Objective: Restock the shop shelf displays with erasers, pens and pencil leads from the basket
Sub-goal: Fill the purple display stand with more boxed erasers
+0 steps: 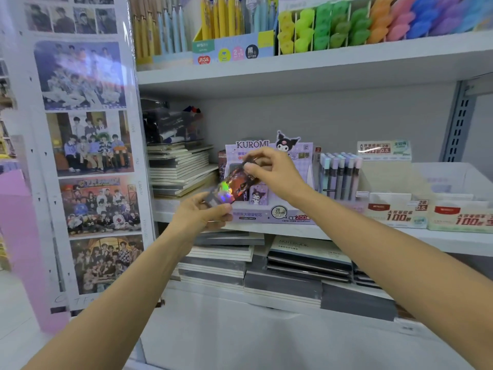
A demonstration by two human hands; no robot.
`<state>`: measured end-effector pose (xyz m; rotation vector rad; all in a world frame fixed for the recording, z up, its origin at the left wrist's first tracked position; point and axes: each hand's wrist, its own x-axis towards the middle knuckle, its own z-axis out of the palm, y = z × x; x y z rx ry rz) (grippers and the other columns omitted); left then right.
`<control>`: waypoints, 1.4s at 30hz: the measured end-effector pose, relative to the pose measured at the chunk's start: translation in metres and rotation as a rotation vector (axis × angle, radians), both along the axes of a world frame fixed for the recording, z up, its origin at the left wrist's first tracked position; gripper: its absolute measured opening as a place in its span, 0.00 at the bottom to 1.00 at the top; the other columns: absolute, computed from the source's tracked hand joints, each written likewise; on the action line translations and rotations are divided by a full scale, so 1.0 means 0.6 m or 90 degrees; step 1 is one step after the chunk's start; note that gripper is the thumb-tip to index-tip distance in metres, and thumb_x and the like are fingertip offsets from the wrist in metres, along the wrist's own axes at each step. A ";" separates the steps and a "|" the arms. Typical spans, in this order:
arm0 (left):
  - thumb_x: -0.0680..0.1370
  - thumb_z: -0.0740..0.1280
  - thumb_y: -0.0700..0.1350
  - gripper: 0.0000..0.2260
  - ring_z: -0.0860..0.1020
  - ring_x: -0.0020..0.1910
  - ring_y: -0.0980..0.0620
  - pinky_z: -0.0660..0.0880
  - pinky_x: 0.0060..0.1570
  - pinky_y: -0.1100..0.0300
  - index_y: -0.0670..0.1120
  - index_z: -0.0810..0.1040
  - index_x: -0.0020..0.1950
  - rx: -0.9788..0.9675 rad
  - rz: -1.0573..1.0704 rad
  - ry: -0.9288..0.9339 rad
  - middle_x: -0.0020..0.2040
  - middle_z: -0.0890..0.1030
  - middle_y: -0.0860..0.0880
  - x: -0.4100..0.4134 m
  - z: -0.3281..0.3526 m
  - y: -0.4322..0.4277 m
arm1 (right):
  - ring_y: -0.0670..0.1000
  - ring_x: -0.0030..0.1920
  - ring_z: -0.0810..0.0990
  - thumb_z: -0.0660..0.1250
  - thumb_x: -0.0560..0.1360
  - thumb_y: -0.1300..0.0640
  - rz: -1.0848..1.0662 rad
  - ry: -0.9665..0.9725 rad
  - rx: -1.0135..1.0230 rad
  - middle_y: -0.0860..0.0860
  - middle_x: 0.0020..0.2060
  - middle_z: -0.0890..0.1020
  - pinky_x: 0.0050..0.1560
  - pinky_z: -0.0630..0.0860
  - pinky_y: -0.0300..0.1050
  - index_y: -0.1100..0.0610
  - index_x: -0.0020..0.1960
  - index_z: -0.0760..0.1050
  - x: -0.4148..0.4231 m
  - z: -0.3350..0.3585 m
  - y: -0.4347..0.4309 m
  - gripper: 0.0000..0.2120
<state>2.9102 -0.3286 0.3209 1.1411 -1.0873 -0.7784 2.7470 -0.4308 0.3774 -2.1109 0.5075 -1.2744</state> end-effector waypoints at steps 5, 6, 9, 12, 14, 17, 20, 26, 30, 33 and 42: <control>0.77 0.69 0.38 0.01 0.84 0.40 0.53 0.80 0.41 0.62 0.43 0.81 0.47 -0.063 0.041 0.114 0.42 0.85 0.47 -0.005 0.009 0.016 | 0.55 0.46 0.84 0.70 0.75 0.61 0.046 0.104 0.115 0.58 0.42 0.85 0.54 0.80 0.53 0.56 0.54 0.75 -0.052 -0.030 0.015 0.09; 0.77 0.68 0.38 0.02 0.83 0.41 0.52 0.80 0.42 0.62 0.43 0.81 0.47 -0.079 0.042 0.112 0.43 0.85 0.47 -0.010 0.012 0.017 | 0.54 0.43 0.84 0.70 0.75 0.61 0.078 0.155 0.126 0.56 0.41 0.85 0.54 0.80 0.54 0.56 0.53 0.76 -0.059 -0.037 0.019 0.08; 0.78 0.68 0.37 0.06 0.84 0.45 0.50 0.81 0.46 0.61 0.39 0.81 0.54 -0.106 0.041 0.044 0.48 0.85 0.43 -0.034 0.021 0.021 | 0.49 0.44 0.83 0.70 0.76 0.58 0.120 0.181 0.115 0.53 0.43 0.84 0.51 0.81 0.51 0.57 0.58 0.77 -0.064 -0.046 0.031 0.11; 0.75 0.71 0.36 0.14 0.83 0.44 0.47 0.82 0.46 0.57 0.37 0.78 0.60 -0.115 0.047 -0.039 0.48 0.84 0.40 -0.056 0.030 0.022 | 0.45 0.45 0.83 0.68 0.77 0.58 0.134 0.099 0.080 0.52 0.45 0.83 0.43 0.79 0.39 0.53 0.67 0.72 -0.058 -0.036 0.043 0.18; 0.75 0.71 0.37 0.15 0.83 0.40 0.48 0.82 0.45 0.55 0.38 0.76 0.61 -0.128 0.059 -0.052 0.43 0.84 0.43 -0.063 0.031 0.021 | 0.46 0.44 0.83 0.67 0.77 0.62 0.131 0.091 0.042 0.52 0.42 0.82 0.44 0.78 0.38 0.52 0.66 0.73 -0.055 -0.028 0.044 0.18; 0.78 0.69 0.40 0.11 0.82 0.45 0.50 0.80 0.51 0.52 0.42 0.75 0.59 -0.129 0.139 -0.224 0.46 0.83 0.47 -0.053 0.015 0.016 | 0.50 0.47 0.83 0.68 0.76 0.62 0.072 0.078 0.032 0.52 0.45 0.82 0.46 0.80 0.42 0.55 0.62 0.73 -0.054 -0.015 0.035 0.15; 0.79 0.67 0.44 0.16 0.75 0.62 0.51 0.72 0.63 0.54 0.46 0.73 0.66 -0.111 0.211 -0.575 0.63 0.77 0.50 -0.026 -0.024 0.011 | 0.50 0.48 0.82 0.68 0.76 0.63 -0.020 -0.046 0.032 0.52 0.50 0.82 0.43 0.80 0.39 0.53 0.55 0.70 -0.054 0.004 0.023 0.11; 0.79 0.66 0.51 0.38 0.42 0.79 0.49 0.44 0.77 0.53 0.46 0.44 0.80 -0.009 0.188 -0.938 0.81 0.46 0.49 -0.009 -0.088 -0.027 | 0.41 0.41 0.82 0.67 0.76 0.65 -0.086 -0.141 -0.049 0.48 0.45 0.80 0.44 0.80 0.41 0.56 0.52 0.67 -0.021 0.020 -0.006 0.11; 0.78 0.66 0.48 0.38 0.45 0.79 0.49 0.46 0.77 0.51 0.46 0.46 0.80 -0.027 0.221 -0.959 0.80 0.51 0.49 -0.006 -0.103 -0.036 | 0.50 0.44 0.83 0.69 0.74 0.63 -0.119 -0.058 -0.109 0.48 0.43 0.82 0.49 0.79 0.51 0.55 0.50 0.68 0.016 0.002 -0.020 0.11; 0.78 0.67 0.48 0.38 0.46 0.79 0.48 0.51 0.76 0.50 0.45 0.48 0.80 -0.038 0.239 -0.973 0.79 0.53 0.48 -0.007 -0.108 -0.038 | 0.54 0.45 0.82 0.69 0.75 0.62 -0.148 0.033 -0.163 0.49 0.46 0.83 0.50 0.77 0.56 0.55 0.51 0.69 0.041 -0.016 -0.033 0.10; 0.78 0.66 0.50 0.39 0.46 0.79 0.48 0.52 0.76 0.53 0.45 0.46 0.80 -0.054 0.264 -0.985 0.79 0.52 0.47 -0.007 -0.118 -0.046 | 0.58 0.46 0.80 0.68 0.75 0.61 -0.166 0.206 -0.222 0.54 0.45 0.82 0.59 0.71 0.58 0.58 0.52 0.70 0.051 -0.004 -0.066 0.09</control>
